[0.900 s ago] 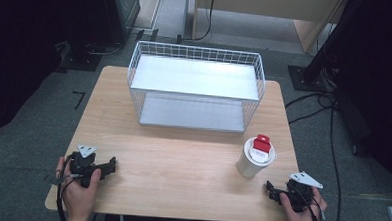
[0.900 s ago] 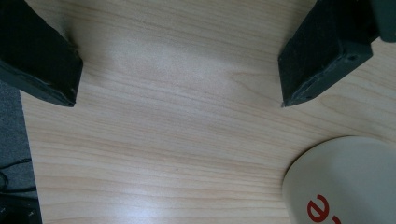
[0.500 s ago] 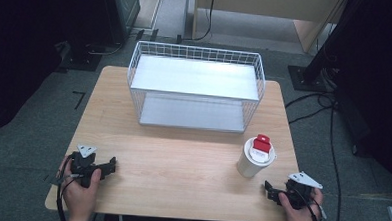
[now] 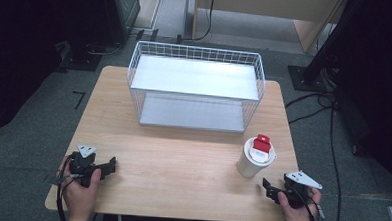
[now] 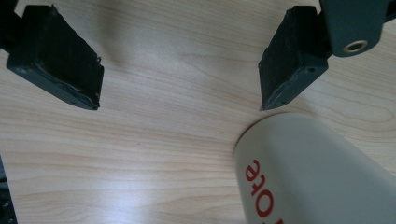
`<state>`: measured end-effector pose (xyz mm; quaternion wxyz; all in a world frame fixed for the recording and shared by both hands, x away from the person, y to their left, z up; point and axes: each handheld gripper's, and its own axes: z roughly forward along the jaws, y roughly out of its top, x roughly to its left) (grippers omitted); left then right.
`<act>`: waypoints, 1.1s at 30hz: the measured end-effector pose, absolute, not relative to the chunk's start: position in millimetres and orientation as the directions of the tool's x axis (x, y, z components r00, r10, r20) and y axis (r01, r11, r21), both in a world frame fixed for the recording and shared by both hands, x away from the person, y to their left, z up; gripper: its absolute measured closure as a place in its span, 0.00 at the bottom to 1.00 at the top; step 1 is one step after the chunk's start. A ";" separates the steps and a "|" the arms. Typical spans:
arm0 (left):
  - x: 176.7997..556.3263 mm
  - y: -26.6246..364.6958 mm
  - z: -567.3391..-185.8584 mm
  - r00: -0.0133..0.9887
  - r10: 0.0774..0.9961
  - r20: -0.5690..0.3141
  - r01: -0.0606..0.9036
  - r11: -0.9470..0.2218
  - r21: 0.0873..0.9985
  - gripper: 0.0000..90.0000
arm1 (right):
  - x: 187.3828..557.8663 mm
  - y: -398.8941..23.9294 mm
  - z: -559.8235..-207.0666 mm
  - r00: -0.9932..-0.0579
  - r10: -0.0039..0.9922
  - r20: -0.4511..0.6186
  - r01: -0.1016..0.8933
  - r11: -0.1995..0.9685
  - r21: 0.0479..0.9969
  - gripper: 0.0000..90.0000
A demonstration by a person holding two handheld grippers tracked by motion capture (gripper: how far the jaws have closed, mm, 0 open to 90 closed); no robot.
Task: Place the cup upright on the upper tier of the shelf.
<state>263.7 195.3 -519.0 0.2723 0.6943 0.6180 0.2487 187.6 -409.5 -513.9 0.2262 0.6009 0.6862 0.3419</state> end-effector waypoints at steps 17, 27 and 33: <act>263.7 195.3 -519.0 0.113 0.994 0.009 0.723 -0.088 0.686 0.00 | 188.5 -378.3 -484.4 -0.265 0.957 0.118 0.581 0.060 0.812 0.16; 263.7 195.3 -519.0 0.113 0.994 0.009 0.723 -0.088 0.686 0.00 | 200.6 -355.9 -476.9 -0.279 0.954 0.106 0.563 0.073 0.823 0.12; 263.7 195.3 -519.0 0.113 0.994 0.009 0.723 -0.088 0.686 0.00 | 208.0 -351.0 -473.4 -0.270 0.955 0.121 0.554 0.051 0.831 0.12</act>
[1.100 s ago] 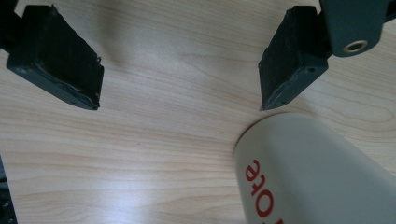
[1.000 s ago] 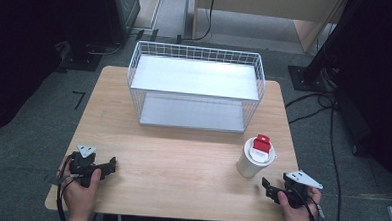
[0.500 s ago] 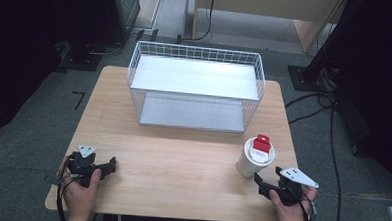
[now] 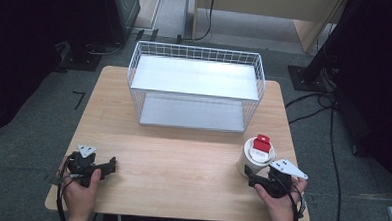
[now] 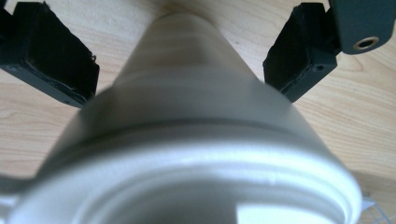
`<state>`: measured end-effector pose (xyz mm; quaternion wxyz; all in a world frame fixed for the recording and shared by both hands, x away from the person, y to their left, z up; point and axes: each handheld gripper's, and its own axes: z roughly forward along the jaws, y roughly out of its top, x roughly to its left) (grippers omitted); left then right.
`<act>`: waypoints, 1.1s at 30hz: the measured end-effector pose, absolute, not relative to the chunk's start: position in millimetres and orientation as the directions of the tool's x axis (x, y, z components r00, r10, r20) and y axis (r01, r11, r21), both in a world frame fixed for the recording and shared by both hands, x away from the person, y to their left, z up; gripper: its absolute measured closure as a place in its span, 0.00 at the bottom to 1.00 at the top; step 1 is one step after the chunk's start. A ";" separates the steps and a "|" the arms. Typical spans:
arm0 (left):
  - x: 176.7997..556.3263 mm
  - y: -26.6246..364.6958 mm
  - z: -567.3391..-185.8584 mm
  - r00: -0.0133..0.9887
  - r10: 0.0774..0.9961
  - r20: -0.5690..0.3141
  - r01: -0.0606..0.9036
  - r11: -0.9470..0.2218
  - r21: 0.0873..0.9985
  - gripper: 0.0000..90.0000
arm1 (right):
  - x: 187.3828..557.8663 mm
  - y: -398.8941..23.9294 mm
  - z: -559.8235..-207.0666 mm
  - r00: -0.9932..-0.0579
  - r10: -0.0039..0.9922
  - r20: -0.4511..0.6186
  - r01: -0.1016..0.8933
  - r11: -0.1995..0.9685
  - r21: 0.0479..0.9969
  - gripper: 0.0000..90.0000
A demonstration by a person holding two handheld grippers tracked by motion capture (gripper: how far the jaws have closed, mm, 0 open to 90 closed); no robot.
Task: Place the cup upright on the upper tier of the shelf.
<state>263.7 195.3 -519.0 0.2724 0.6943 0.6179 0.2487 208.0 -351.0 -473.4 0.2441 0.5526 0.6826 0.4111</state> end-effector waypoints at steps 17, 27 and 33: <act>263.7 195.3 -519.0 0.112 0.994 0.009 0.723 -0.088 0.686 0.00 | 222.9 -341.3 -471.1 -0.263 0.958 0.116 0.527 0.041 0.849 0.09; 263.7 195.3 -519.0 0.113 0.994 0.009 0.723 -0.088 0.686 0.00 | 232.7 -332.9 -472.7 -0.252 0.961 0.114 0.491 0.025 0.871 0.08; 263.7 195.3 -519.0 0.113 0.994 0.009 0.723 -0.088 0.686 0.00 | 231.9 -331.5 -473.8 -0.247 0.963 0.106 0.484 0.028 0.874 0.09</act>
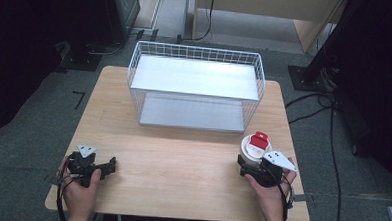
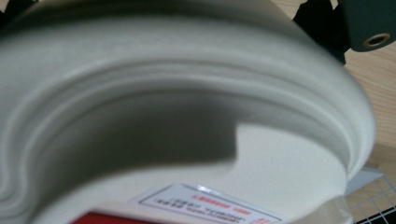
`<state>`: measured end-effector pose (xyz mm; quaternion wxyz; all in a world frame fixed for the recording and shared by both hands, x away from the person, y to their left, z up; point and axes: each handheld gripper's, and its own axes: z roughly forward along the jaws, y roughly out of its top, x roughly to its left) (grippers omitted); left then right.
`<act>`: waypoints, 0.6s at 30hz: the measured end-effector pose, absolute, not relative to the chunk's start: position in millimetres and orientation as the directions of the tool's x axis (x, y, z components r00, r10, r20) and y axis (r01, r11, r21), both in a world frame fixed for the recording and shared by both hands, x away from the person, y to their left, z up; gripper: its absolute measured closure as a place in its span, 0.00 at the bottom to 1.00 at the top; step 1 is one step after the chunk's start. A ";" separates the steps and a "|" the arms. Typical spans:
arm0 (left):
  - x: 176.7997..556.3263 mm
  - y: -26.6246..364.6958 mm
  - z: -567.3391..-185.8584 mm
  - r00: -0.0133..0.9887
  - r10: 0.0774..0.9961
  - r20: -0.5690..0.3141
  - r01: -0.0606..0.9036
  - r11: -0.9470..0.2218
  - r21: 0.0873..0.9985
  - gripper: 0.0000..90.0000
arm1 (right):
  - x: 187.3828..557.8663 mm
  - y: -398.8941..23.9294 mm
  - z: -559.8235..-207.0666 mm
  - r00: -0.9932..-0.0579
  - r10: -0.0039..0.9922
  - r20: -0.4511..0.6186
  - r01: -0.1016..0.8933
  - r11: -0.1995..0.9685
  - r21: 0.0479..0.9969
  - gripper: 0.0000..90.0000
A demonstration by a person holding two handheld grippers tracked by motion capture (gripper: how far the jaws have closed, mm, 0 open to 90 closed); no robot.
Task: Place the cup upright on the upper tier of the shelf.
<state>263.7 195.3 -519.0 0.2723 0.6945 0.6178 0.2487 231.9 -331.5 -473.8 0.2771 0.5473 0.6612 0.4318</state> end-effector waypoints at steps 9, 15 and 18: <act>263.7 195.3 -519.0 0.113 0.994 0.009 0.723 -0.088 0.686 0.00 | 230.8 -333.3 -474.2 -0.234 0.963 0.133 0.504 0.003 0.864 0.09; 263.7 195.3 -519.0 0.113 0.994 0.009 0.723 -0.088 0.686 0.00 | 229.7 -331.5 -475.7 -0.235 0.964 0.123 0.497 0.011 0.867 0.09; 263.7 195.3 -519.1 0.113 0.994 0.009 0.722 -0.088 0.686 0.00 | 228.9 -331.7 -476.2 -0.234 0.965 0.120 0.492 0.012 0.870 0.09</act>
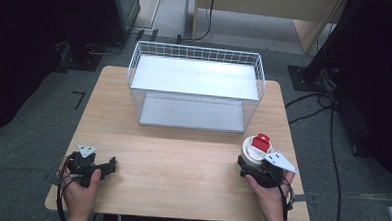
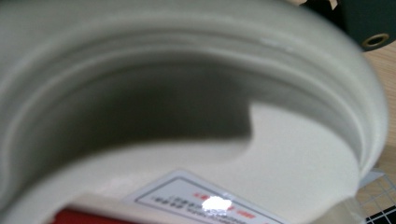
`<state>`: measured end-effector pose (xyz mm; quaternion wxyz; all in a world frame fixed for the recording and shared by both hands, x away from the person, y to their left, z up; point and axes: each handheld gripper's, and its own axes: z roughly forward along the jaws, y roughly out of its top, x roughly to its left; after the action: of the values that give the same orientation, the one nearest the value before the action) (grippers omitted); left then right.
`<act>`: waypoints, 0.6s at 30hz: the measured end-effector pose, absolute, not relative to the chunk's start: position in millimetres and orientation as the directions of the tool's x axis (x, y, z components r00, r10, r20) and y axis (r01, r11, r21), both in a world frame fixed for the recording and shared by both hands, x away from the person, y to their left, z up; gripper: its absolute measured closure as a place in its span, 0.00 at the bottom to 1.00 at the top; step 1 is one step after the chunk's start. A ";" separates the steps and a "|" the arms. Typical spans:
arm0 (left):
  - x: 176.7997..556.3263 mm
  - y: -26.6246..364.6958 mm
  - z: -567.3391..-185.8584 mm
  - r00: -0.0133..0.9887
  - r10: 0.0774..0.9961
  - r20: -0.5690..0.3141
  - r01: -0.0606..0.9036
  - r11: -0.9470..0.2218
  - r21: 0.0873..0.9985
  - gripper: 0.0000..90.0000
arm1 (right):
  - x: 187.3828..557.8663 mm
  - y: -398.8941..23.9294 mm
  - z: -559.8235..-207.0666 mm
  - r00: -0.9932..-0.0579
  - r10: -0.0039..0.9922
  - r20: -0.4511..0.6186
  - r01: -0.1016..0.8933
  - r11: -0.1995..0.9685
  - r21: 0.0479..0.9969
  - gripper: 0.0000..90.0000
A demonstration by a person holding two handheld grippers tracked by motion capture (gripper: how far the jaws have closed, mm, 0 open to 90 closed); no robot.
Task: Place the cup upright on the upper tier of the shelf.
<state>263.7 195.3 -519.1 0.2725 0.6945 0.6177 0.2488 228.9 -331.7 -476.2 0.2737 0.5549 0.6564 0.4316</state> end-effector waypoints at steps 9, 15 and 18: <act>263.6 195.1 -519.0 0.118 0.993 0.009 0.722 -0.092 0.685 0.00 | 226.4 -332.1 -478.0 -0.211 0.971 0.113 0.477 0.001 0.879 0.13; 263.7 195.0 -519.1 0.118 0.993 0.009 0.722 -0.092 0.686 0.00 | 225.4 -332.0 -476.7 -0.213 0.968 0.131 0.475 -0.014 0.880 0.14; 263.6 195.1 -519.0 0.119 0.993 0.009 0.722 -0.093 0.685 0.00 | 224.9 -330.9 -475.5 -0.214 0.969 0.126 0.472 -0.011 0.881 0.14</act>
<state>263.6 195.1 -519.0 0.2728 0.6964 0.6158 0.2480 224.9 -330.9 -475.5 0.2830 0.5595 0.6439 0.4385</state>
